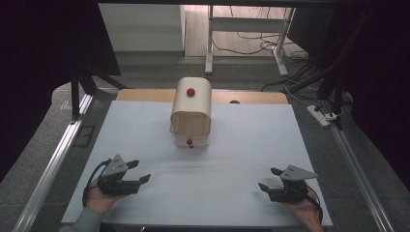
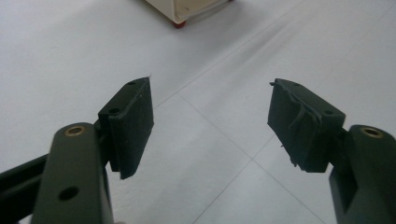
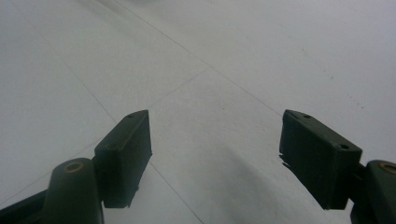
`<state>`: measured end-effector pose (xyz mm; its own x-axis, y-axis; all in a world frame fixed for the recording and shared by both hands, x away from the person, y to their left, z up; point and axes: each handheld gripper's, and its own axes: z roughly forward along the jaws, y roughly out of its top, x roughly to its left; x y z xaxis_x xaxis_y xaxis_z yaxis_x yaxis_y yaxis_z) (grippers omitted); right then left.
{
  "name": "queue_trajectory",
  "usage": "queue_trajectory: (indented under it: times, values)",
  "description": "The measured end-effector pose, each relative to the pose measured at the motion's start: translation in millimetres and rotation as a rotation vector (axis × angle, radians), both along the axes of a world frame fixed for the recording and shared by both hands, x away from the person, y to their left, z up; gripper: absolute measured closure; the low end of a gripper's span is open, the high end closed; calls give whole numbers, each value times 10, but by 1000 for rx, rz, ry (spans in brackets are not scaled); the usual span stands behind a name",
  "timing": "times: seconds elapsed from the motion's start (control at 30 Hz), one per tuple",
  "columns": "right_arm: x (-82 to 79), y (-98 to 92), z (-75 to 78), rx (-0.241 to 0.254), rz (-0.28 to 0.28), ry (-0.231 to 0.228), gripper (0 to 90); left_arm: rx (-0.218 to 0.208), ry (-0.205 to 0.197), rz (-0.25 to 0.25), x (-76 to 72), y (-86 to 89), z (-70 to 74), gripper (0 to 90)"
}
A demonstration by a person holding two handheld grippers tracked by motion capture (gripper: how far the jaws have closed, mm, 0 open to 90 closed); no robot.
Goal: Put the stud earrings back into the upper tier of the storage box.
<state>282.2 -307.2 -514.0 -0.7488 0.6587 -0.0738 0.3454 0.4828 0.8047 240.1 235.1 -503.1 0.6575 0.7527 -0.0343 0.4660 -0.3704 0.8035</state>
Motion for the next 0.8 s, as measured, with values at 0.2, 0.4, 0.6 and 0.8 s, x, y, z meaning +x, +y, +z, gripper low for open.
queue_trajectory:
  times: [0.2, 0.4, 0.6, 0.8]
  values:
    - [-1, 0, 1, -7, -2, -2, 245, -26, 30, 21, -2, 90, -105, 313]
    - [-3, -2, 0, 1, 0, -7, 245, -25, 34, 17, -5, 77, -114, 313]
    - [-5, -3, 4, -6, -1, -7, 245, -26, 39, 20, -1, 82, -121, 312]
    - [-4, 1, 4, 9, 4, -9, 245, -25, 37, 20, -4, 77, -118, 311]
